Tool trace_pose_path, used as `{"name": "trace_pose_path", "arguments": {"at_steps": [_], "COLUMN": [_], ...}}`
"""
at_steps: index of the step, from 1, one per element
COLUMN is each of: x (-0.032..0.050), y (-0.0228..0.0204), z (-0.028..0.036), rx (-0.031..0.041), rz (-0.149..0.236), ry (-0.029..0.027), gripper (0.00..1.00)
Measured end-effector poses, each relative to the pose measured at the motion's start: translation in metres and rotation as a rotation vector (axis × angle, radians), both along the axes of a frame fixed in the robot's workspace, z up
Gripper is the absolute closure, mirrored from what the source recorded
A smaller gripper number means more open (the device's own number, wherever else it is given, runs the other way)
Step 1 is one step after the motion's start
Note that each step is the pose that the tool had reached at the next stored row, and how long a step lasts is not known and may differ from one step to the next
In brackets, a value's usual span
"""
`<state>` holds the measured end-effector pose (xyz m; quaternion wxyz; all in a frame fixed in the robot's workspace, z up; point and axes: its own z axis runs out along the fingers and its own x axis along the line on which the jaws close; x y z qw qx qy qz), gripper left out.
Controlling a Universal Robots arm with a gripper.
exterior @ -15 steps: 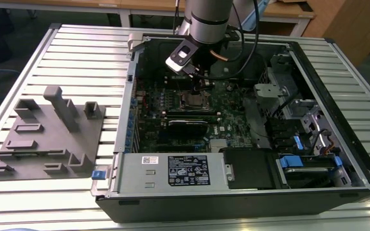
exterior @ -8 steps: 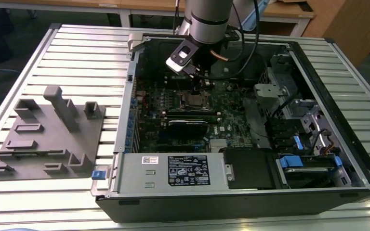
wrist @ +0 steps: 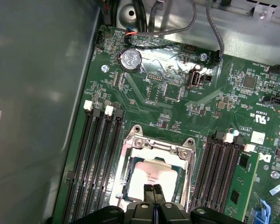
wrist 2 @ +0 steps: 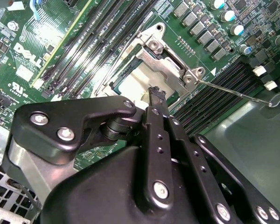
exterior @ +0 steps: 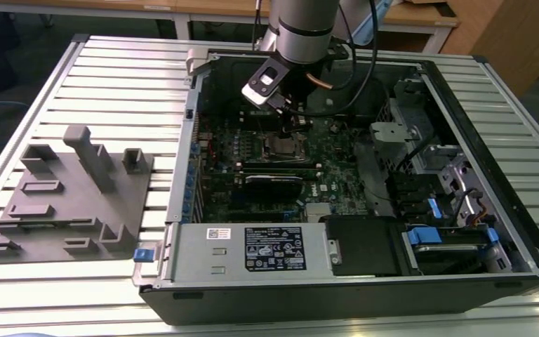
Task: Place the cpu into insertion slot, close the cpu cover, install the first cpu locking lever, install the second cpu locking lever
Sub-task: 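Close the cpu cover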
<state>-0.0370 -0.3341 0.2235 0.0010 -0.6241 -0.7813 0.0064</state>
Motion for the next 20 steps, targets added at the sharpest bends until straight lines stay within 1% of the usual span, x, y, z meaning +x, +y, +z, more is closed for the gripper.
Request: {"name": "trace_pose_path", "arguments": {"at_steps": [20], "x": [0.0000], "y": [0.0000], "z": [0.0000], "rx": [0.0001], "rz": [0.017], "ry": [0.0000], "gripper": [0.89]}}
